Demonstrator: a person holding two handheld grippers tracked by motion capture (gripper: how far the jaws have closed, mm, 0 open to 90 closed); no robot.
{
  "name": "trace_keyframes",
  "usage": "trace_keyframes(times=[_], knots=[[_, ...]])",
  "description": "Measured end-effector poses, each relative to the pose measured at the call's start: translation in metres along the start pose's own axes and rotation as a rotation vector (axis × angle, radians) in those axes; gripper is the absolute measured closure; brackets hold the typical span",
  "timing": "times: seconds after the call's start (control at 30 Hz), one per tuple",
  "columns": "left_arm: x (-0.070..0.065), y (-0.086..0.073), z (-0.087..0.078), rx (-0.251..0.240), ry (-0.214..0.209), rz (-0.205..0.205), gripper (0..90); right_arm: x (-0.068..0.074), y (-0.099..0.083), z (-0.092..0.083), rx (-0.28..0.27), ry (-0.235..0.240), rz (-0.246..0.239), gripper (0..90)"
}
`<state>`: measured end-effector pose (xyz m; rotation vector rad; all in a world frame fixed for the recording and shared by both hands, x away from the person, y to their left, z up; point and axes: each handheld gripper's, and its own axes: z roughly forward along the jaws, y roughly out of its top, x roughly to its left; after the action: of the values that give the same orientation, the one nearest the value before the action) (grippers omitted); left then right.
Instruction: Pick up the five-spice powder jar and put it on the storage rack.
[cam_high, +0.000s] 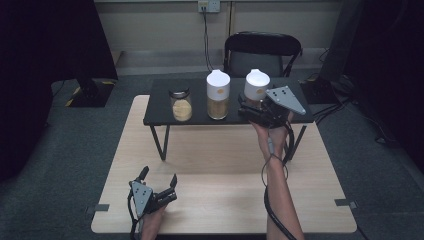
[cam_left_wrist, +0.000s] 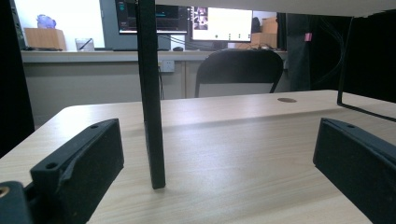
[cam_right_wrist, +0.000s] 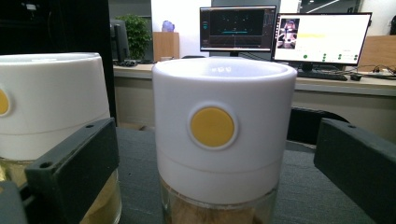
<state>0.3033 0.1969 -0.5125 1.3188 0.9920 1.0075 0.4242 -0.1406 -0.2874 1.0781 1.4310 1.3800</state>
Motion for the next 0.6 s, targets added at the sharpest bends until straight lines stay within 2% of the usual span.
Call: trace_keyframes(times=[0.2,0.6], knots=[[0.0000,0.0000,0.0000,0.000,0.000,0.000,1.2,-0.0018,-0.0013,-0.0032,-0.009,0.008,0.015,0.0],[0.0001,0.0000,0.0000,0.000,0.000,0.001,1.2,-0.0033,-0.0057,-0.0103,-0.008,-0.007,0.004,0.0]])
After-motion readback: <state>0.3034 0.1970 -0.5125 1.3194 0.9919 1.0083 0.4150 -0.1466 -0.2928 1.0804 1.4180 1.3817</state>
